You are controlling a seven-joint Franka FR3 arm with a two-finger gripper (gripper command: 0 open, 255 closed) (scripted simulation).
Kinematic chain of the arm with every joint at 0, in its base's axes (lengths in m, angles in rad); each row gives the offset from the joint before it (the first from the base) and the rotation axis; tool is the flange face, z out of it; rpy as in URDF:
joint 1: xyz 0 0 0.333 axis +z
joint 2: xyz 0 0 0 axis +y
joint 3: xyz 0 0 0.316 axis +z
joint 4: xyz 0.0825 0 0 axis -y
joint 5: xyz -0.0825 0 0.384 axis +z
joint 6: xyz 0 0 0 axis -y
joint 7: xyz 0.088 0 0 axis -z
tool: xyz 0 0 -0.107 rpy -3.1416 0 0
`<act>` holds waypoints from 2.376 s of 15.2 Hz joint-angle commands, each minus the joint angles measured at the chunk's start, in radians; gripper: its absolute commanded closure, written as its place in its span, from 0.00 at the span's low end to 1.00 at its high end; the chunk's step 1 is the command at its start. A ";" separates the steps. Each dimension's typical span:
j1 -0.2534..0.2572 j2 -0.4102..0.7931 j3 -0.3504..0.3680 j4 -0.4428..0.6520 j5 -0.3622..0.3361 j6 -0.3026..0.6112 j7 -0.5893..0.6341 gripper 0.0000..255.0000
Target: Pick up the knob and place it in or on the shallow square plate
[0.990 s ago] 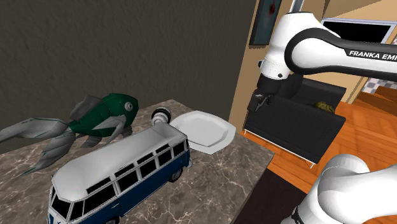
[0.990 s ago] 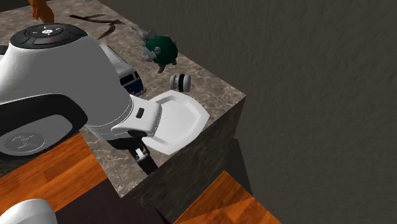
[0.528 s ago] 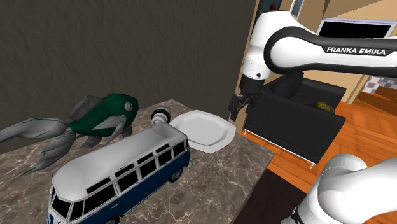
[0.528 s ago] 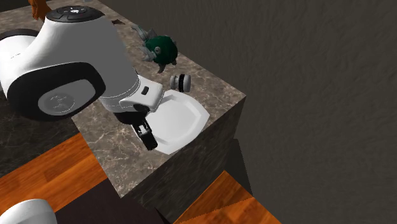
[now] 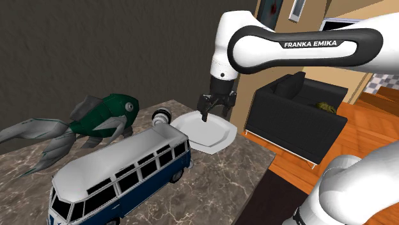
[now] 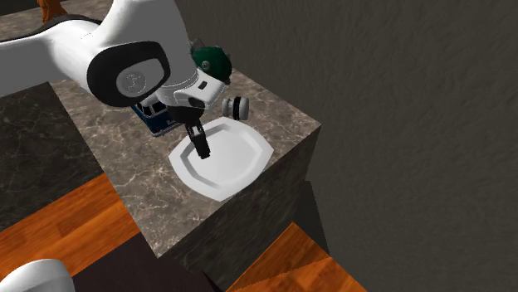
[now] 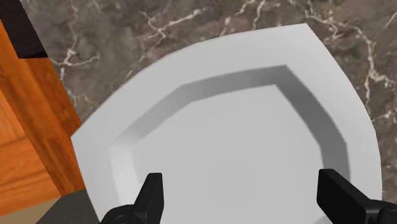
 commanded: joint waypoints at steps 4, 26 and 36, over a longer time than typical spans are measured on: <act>-0.010 0.190 0.080 0.167 -0.023 0.014 0.176 0.00; 0.064 0.685 0.155 0.593 -0.193 0.034 0.545 0.00; 0.064 0.685 0.155 0.592 -0.193 0.034 0.545 1.00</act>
